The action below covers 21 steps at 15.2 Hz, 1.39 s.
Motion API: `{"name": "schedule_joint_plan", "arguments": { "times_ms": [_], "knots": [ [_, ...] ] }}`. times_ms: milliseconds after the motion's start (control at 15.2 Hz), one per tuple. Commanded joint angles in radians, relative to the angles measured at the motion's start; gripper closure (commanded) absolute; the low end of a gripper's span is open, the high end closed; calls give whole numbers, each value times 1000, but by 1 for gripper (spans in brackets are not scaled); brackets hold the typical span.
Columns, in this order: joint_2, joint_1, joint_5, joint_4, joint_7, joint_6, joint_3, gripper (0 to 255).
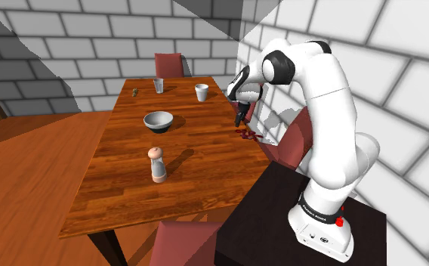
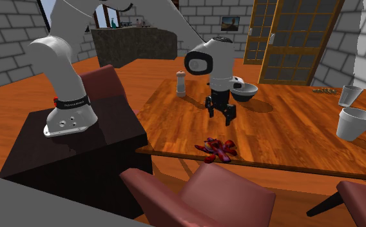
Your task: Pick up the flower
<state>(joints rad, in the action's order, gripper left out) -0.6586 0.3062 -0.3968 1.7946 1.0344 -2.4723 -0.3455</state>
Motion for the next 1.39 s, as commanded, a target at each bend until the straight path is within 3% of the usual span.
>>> {"name": "schedule_joint_plan", "arguments": {
  "times_ms": [0, 330, 924, 990, 1320],
  "knots": [
    [-84, 40, -11, -97, 23, 18, 16, 0],
    [-292, 119, -15, -360, 42, 80, 45, 0],
    [-375, 135, -29, -403, 49, 38, 65, 0],
    [-377, 134, -29, -405, 48, 38, 65, 255],
    [-376, 134, -29, -403, 49, 37, 65, 255]
  ]
}}
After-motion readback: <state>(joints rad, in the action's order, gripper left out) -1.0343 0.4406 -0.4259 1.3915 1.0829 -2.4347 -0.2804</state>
